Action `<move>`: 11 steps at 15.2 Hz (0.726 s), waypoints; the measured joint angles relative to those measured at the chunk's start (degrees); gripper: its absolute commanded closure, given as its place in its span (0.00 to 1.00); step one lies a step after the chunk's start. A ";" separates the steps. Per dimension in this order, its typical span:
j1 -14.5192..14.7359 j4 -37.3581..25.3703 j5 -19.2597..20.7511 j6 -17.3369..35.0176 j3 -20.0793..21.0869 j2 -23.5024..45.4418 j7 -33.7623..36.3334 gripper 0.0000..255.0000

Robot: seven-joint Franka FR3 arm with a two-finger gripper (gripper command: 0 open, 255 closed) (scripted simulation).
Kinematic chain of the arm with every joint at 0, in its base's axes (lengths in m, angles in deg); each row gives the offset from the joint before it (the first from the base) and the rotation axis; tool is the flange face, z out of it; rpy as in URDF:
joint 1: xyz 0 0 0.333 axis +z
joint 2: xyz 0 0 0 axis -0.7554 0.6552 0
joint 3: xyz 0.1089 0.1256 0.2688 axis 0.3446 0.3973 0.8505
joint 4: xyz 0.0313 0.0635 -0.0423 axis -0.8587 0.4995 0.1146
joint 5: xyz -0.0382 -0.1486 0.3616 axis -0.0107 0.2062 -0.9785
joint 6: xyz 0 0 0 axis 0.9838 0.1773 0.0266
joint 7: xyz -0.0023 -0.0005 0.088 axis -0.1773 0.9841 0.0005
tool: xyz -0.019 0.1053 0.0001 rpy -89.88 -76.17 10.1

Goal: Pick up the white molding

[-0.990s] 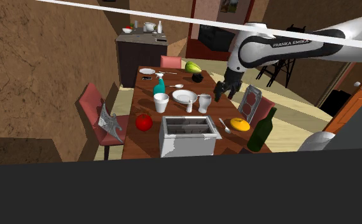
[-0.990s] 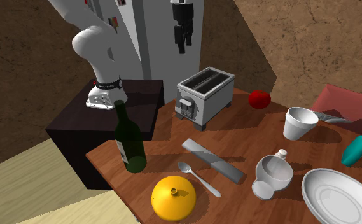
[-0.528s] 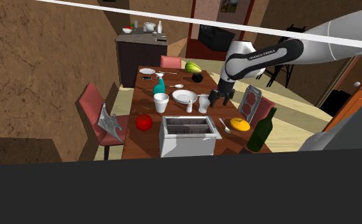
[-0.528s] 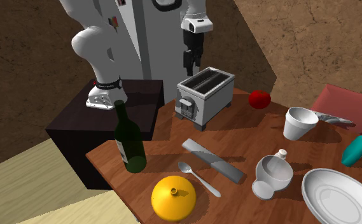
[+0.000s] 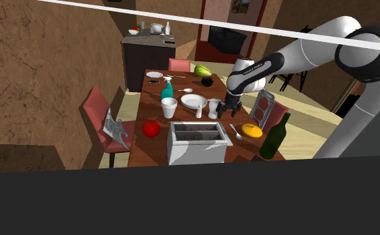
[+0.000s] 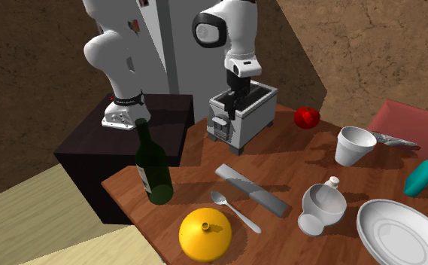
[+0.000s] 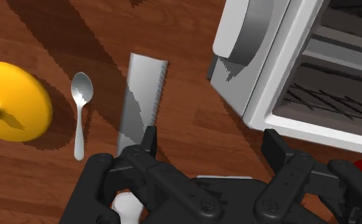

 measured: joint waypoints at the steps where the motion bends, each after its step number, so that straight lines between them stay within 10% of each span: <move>1: -0.33 -1.44 -0.54 0.37 -0.30 2.07 -0.35 0.00; 11: -5.20 -13.98 -7.16 6.77 -1.00 23.25 -3.73 0.00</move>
